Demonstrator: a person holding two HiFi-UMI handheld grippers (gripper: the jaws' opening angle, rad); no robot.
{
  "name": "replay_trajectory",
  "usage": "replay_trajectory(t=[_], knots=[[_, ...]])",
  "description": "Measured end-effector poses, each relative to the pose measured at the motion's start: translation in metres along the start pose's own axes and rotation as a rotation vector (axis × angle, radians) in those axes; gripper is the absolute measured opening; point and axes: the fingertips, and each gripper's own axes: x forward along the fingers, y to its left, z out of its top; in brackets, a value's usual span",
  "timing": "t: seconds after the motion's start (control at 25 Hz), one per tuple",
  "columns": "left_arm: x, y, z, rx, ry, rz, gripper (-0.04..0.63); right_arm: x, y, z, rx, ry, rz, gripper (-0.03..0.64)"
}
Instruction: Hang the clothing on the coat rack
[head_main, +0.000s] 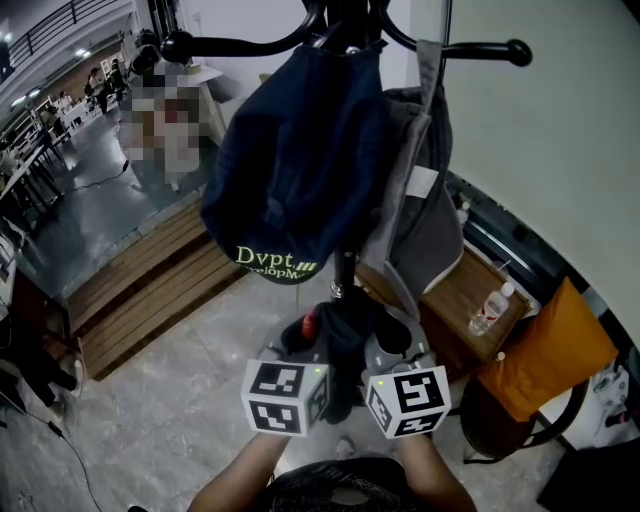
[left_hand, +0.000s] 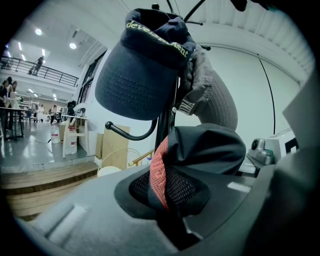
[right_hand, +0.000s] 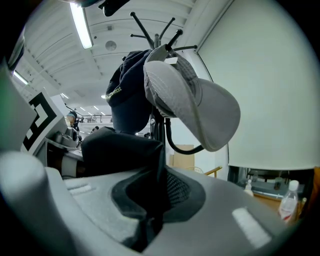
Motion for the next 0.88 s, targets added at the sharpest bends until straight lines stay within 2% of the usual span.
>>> replay_trajectory(t=[0.88], knots=[[0.0, -0.007, -0.02, -0.018, 0.034, -0.024, 0.035, 0.0, 0.003, -0.028, 0.016, 0.064, -0.004, 0.021]])
